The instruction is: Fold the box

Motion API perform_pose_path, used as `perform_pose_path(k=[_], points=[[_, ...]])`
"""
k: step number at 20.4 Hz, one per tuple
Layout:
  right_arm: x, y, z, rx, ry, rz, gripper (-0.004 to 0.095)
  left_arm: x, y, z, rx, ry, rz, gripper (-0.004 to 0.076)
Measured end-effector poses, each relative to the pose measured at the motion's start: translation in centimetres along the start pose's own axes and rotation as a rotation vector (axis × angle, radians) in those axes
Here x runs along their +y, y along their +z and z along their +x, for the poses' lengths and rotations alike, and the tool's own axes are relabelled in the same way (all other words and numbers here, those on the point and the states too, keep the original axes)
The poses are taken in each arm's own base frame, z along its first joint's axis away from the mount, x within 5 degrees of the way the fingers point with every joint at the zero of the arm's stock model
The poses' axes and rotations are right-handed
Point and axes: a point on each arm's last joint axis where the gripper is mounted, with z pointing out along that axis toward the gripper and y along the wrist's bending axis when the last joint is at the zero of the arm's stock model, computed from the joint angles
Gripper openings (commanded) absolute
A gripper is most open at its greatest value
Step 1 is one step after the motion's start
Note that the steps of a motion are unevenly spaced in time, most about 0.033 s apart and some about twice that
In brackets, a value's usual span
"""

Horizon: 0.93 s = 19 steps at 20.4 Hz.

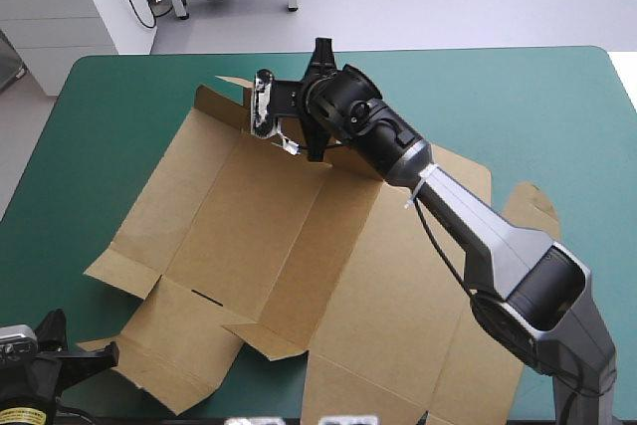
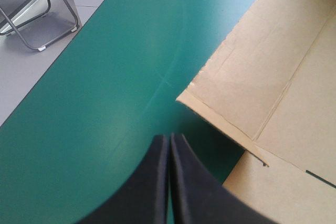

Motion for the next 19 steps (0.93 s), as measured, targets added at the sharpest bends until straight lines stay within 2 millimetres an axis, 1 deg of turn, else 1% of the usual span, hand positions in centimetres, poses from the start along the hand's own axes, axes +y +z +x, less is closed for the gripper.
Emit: perform_pose_path(k=[6,8,10,12,15,17,19], points=[[1.3,1.1,-3.1,-0.098,-0.167,0.084,-0.0002,0.0,0.0,0.0,-0.001,0.0,0.0,-0.0008],[1.9,2.2,-4.3,-0.157,-0.281,0.13,-0.0002,0.0,0.0,0.0,0.0,0.0,0.0,-0.0008],[2.4,3.4,-4.6,-0.168,-0.312,0.136,-0.0002,0.0,0.0,0.0,0.0,0.0,0.0,-0.0008],[3.0,4.0,-4.9,-0.181,-0.315,0.113,-0.0002,0.0,0.0,0.0,0.0,0.0,0.0,-0.0008],[4.2,3.7,-6.1,-0.225,-0.341,0.078,-0.0002,0.0,0.0,0.0,-0.001,0.0,0.0,-0.0008],[5.0,3.5,-6.6,-0.228,-0.358,0.035,0.0,0.0,0.0,0.0,-0.002,0.0,0.0,-0.0008],[5.5,3.5,-6.4,-0.204,-0.366,-0.017,0.0,0.0,0.0,0.0,-0.002,0.0,0.0,-0.0008]])
